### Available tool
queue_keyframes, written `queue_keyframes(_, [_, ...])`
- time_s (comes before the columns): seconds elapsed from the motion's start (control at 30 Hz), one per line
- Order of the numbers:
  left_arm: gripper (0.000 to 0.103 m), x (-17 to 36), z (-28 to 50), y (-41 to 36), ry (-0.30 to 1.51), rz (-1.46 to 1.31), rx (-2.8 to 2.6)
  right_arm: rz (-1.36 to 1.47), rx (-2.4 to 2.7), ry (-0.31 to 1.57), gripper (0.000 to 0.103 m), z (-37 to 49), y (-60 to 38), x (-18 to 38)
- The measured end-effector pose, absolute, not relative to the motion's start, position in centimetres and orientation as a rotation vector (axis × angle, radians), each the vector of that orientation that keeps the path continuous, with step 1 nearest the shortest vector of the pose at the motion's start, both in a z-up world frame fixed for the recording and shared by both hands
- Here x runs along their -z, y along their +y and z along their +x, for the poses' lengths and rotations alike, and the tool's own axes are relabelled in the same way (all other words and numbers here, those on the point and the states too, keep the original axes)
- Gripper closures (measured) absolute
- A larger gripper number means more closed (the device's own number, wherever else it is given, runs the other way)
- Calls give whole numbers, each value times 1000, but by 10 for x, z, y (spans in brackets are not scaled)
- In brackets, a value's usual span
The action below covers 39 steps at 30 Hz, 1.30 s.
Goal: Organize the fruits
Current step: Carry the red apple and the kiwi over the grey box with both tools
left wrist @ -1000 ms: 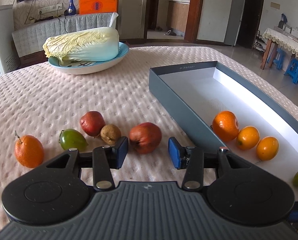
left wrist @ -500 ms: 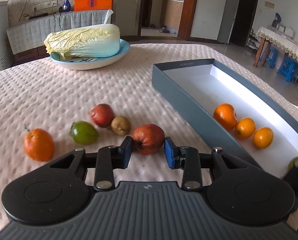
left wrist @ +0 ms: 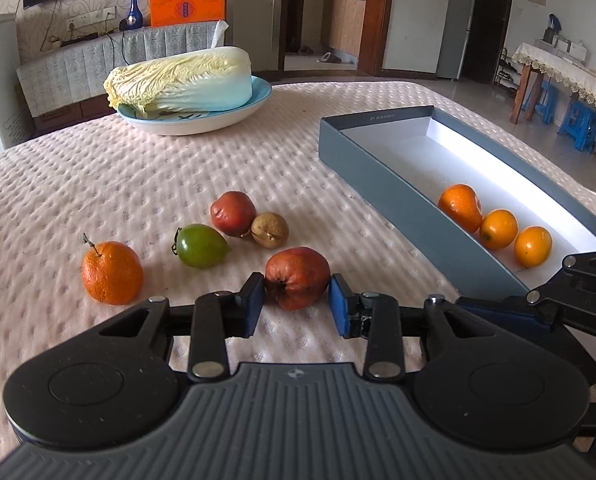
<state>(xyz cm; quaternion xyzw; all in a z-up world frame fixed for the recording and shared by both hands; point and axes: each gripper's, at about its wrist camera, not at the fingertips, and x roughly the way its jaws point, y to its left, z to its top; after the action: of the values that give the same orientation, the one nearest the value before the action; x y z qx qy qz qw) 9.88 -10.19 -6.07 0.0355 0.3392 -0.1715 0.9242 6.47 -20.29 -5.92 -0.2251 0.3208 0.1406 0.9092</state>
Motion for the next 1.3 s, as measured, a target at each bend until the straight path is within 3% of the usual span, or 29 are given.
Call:
queue_keyframes(0.13, [62,61,101,-104,694,76,347,-480,-293,653,76,65,-201,60])
queue_keyframes(0.63, [63,57,94,-101,728,34,270,-106,-390,761,77,66,-233,43])
queue_keyframes(1.3, [63,30,55,-99,706,-7,127,-25,-418,675,77,32,-253,13])
